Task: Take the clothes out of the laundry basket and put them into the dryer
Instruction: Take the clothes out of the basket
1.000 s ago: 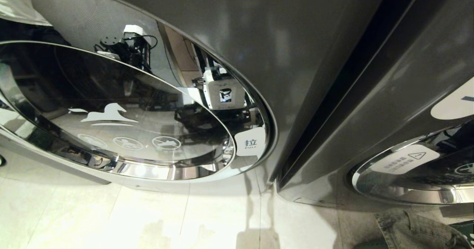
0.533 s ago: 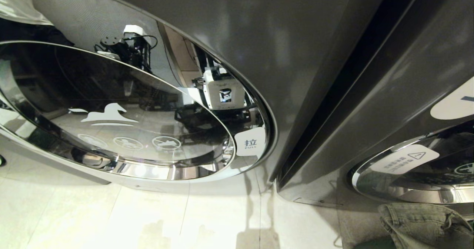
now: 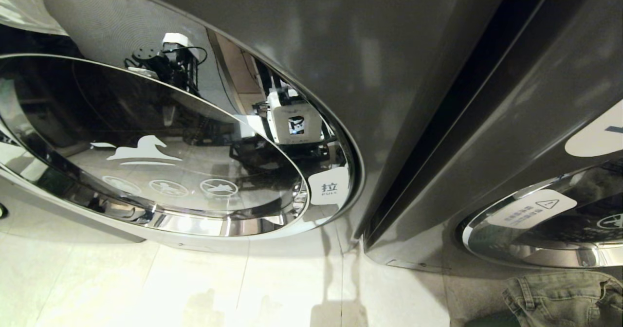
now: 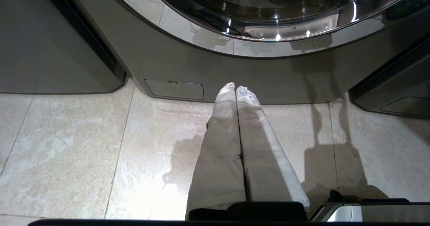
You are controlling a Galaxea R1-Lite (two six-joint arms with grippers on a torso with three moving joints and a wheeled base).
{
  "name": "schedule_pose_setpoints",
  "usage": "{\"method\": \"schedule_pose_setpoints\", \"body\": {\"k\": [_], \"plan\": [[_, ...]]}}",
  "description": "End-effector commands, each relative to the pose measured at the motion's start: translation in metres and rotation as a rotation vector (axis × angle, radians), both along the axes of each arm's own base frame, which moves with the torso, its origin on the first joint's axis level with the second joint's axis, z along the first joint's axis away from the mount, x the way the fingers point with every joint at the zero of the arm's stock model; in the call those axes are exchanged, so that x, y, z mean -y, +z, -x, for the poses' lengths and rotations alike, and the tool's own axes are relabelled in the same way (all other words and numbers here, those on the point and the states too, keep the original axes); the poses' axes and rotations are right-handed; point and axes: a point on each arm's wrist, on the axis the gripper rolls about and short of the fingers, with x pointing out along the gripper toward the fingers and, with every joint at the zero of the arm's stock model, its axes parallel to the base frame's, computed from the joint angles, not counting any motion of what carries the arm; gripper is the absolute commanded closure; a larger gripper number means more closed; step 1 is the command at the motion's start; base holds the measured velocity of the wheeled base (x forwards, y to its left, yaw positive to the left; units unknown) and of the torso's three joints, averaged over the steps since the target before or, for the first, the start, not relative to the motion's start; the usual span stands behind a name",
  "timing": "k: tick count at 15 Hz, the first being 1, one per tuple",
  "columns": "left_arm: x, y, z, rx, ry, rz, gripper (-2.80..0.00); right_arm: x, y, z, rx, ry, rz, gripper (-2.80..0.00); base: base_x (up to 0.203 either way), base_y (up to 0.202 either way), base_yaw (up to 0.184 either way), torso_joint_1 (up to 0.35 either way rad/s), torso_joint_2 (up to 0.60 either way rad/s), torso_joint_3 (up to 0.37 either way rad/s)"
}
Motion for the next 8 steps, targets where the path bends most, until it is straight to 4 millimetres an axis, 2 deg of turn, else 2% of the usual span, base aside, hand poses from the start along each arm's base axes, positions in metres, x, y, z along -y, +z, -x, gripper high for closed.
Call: {"method": "schedule_pose_setpoints", "body": {"k": [1,8], "plan": [[0.0,0.0,0.0,0.0,0.0,0.0,0.0,0.0,-0.0023,0.0025,0.035,0.001,-0.001,0.0,0.0,0.0,0.0,0.0,0.0,0.0],[0.0,0.0,0.0,0.0,0.0,0.0,0.0,0.0005,-0.0031,0.0025,0.028,-0.02,-0.001,0.0,0.0,0.0,0.0,0.0,0.0,0.0]]}}
